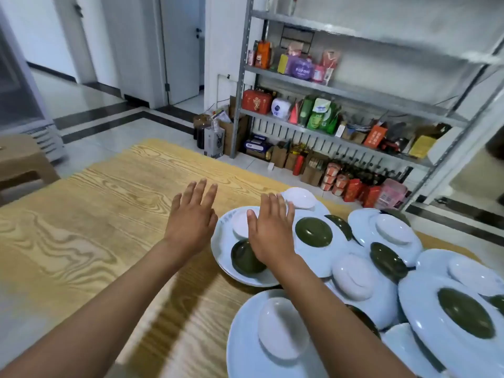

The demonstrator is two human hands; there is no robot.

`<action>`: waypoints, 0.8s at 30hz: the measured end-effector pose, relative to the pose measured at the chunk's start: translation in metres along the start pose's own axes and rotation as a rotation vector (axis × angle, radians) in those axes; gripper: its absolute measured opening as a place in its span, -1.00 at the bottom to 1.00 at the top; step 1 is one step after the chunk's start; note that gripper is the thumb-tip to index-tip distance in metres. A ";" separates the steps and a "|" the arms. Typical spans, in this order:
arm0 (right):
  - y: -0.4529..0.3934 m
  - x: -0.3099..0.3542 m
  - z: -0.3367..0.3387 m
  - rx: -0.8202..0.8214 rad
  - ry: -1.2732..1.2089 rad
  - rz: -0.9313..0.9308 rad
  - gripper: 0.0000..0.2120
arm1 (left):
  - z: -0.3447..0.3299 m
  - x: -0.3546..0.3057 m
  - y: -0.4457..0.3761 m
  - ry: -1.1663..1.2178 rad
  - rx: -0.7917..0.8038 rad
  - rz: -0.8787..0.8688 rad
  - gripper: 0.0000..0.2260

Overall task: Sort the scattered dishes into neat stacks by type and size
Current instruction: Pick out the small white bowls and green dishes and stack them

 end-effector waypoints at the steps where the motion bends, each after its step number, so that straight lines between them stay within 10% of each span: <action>1: 0.008 -0.001 -0.002 -0.006 0.025 0.007 -0.46 | 0.000 -0.002 0.007 -0.013 -0.027 0.000 -0.46; 24: 0.122 0.060 0.139 -0.084 0.111 0.238 -0.48 | 0.208 -0.045 0.141 -0.019 -0.183 -0.078 -0.44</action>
Point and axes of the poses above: each hand's wrist, its own y-axis away from the middle knuckle, its own z-axis out of the back of the hand, x = y × z, the point moved 6 cm from there along -y, towards the middle knuckle, and after that the axes turned 3 degrees about -y, right-handed, at the moved point
